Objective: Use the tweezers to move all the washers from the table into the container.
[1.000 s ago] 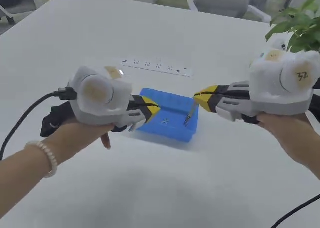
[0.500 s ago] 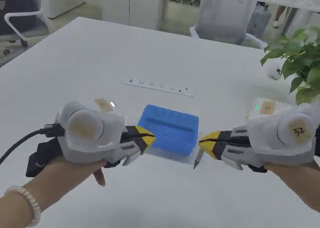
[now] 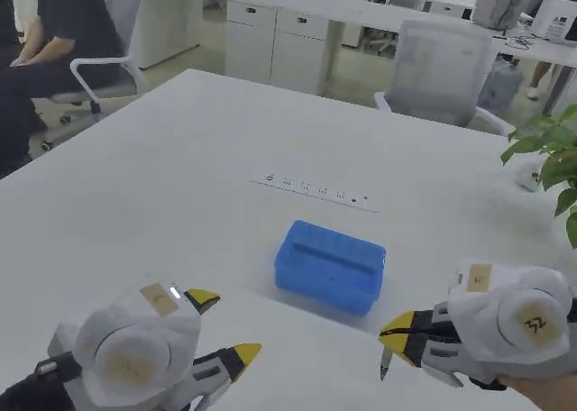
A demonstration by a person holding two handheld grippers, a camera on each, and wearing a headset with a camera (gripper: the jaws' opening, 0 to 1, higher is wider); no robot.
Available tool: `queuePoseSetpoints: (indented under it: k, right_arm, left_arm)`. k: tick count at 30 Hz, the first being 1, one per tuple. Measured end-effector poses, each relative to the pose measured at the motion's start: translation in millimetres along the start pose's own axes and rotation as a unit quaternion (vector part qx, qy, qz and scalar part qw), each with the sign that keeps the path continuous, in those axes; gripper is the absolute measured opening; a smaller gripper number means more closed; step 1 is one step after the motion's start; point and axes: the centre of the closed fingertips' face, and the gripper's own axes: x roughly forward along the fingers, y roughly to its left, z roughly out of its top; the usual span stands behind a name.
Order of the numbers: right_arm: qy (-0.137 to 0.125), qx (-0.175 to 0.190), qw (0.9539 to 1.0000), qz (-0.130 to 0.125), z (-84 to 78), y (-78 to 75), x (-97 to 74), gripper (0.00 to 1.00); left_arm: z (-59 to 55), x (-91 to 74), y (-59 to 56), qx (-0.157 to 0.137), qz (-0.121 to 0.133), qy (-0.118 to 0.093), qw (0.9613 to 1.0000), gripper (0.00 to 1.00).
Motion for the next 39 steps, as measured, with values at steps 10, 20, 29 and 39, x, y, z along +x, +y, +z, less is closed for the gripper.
queuePoseSetpoints:
  k: [10, 20, 29, 39]
  right_arm:
    - [0.028, -0.058, 0.9966, 0.051, 12.0, 17.9, 35.7, 0.00]
    - [0.027, -0.074, 0.9940, 0.076, 24.3, 21.4, 59.7, 0.00]
    - [0.051, -0.091, 0.9893, 0.102, 23.1, 28.1, 79.0, 0.00]
    - [0.072, -0.111, 0.9838, 0.121, 13.6, 39.4, 99.1, 0.00]
  left_arm:
    - [-8.8, -23.6, 20.2, -0.007, 0.132, -0.028, 0.9908, 0.59]
    - [-24.2, -23.1, 35.3, -0.076, 0.135, -0.011, 0.9879, 0.57]
    - [-28.2, -19.7, 29.8, -0.057, 0.128, 0.003, 0.9902, 0.55]
    - [-31.1, -19.5, 29.6, -0.057, 0.127, 0.009, 0.9903, 0.53]
